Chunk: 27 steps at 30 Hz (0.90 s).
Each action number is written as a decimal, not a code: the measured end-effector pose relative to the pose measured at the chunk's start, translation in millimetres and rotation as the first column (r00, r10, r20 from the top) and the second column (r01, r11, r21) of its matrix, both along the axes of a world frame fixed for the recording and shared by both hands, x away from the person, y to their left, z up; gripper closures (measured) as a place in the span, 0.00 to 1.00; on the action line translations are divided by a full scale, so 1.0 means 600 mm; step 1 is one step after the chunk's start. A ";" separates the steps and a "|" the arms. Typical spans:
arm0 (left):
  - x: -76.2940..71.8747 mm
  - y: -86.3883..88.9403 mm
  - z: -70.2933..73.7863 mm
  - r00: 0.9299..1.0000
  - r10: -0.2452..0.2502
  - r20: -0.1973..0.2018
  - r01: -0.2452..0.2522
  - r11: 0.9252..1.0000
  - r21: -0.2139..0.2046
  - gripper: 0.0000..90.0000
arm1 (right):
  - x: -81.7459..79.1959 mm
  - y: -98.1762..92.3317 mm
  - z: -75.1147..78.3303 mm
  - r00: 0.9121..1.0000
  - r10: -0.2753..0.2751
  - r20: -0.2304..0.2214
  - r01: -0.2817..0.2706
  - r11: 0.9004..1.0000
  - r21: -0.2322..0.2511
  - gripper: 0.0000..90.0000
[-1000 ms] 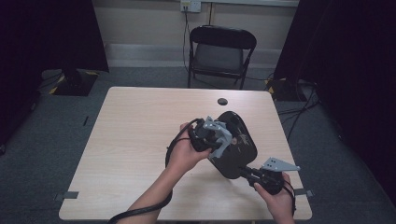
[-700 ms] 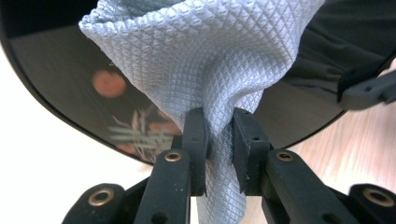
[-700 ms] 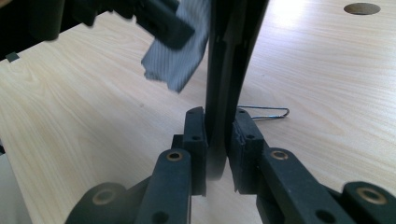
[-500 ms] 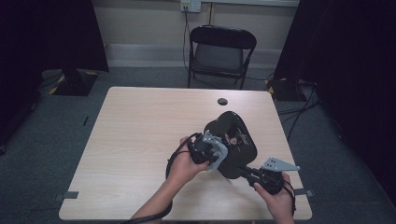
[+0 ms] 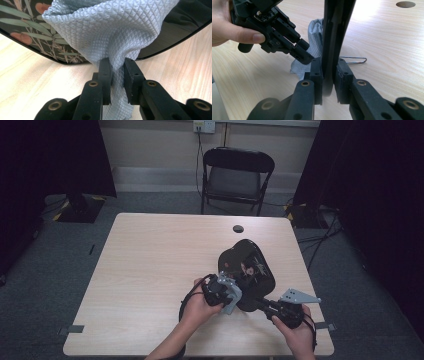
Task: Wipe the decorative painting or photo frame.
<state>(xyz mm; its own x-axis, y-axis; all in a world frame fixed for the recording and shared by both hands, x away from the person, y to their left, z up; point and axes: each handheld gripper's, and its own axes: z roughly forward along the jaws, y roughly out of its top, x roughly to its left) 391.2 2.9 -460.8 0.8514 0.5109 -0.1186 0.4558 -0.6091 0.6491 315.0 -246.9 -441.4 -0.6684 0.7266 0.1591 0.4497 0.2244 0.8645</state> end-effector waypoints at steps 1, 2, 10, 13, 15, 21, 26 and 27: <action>0.000 0.000 0.002 1.000 0.000 -0.004 0.000 1.000 0.008 0.86 | 0.000 0.000 0.000 1.000 0.001 0.000 -0.001 1.000 -0.001 0.88; 0.000 0.001 0.006 1.000 -0.001 -0.009 0.001 1.000 0.007 0.86 | 0.000 0.000 0.000 1.000 0.001 0.001 -0.001 1.000 -0.001 0.88; 0.009 0.025 0.092 0.999 0.022 0.043 -0.020 0.999 -0.047 0.86 | 0.000 0.000 0.000 1.000 -0.002 -0.002 0.002 1.000 0.002 0.88; 0.014 0.033 0.141 0.996 0.023 0.088 -0.018 0.999 -0.051 0.86 | 0.000 0.000 0.000 1.000 -0.003 -0.002 0.003 1.000 0.003 0.88; 0.016 0.035 0.169 0.994 0.023 0.109 -0.017 0.998 -0.062 0.86 | 0.000 0.001 0.000 1.000 -0.002 -0.001 0.002 1.000 0.002 0.88; 0.017 0.023 0.244 0.986 0.009 0.164 0.006 0.996 -0.090 0.86 | 0.000 0.002 0.000 1.000 -0.005 -0.001 0.005 1.000 0.000 0.88; 0.018 0.002 0.263 0.984 -0.005 0.177 0.023 0.995 -0.098 0.86 | 0.000 0.002 0.000 1.000 -0.002 0.000 0.002 1.000 0.003 0.88; 0.018 -0.001 0.261 0.984 -0.006 0.176 0.023 0.995 -0.100 0.86 | 0.000 0.002 -0.001 1.000 -0.002 0.000 0.002 1.000 0.004 0.88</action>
<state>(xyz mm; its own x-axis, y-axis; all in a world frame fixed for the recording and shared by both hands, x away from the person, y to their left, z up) 402.2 2.2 -304.1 0.8709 0.4912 -0.0177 0.3214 -0.5418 0.7767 315.0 -245.9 -441.8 -0.6668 0.7274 0.1619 0.4502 0.2201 0.8654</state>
